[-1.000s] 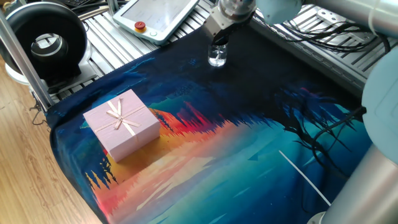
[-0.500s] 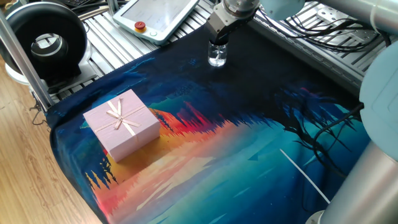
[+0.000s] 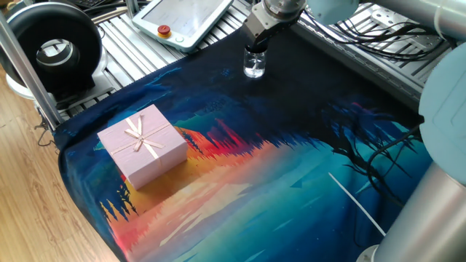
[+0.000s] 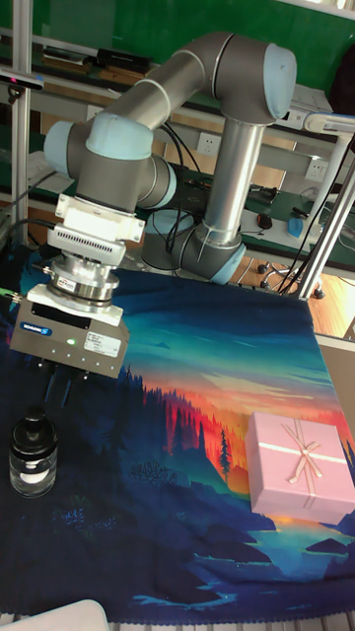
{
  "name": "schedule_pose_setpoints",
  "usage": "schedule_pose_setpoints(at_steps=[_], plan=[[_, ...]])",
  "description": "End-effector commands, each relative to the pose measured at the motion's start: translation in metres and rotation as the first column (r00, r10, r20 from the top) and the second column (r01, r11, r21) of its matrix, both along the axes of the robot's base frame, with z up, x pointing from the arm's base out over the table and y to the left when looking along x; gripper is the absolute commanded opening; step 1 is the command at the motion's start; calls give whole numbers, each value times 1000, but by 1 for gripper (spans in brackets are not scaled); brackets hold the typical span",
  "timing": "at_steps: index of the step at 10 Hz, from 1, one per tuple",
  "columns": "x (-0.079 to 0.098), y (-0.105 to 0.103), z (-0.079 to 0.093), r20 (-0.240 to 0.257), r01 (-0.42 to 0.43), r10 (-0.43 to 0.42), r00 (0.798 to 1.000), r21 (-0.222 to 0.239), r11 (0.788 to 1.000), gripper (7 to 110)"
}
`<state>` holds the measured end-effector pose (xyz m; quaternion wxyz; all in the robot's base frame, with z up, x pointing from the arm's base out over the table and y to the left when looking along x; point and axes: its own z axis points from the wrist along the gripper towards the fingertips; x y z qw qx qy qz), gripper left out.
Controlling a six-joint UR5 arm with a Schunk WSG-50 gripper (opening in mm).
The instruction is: Screw the lid onto the jar
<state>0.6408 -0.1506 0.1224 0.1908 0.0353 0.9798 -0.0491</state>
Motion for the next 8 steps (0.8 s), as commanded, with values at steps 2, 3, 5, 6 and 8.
schedule_pose_setpoints(at_steps=[2, 3, 5, 6, 8], plan=[[2, -31, 15, 4, -31, 31, 999, -4, 999, 44], [2, -31, 17, 6, -46, 46, 999, 7, 999, 44], [15, -11, 18, 60, -112, 108, 992, 76, 991, 44], [22, -8, 20, 90, -120, 111, 990, 101, 988, 66], [20, -17, 14, 78, -123, 116, 990, 83, 989, 66]])
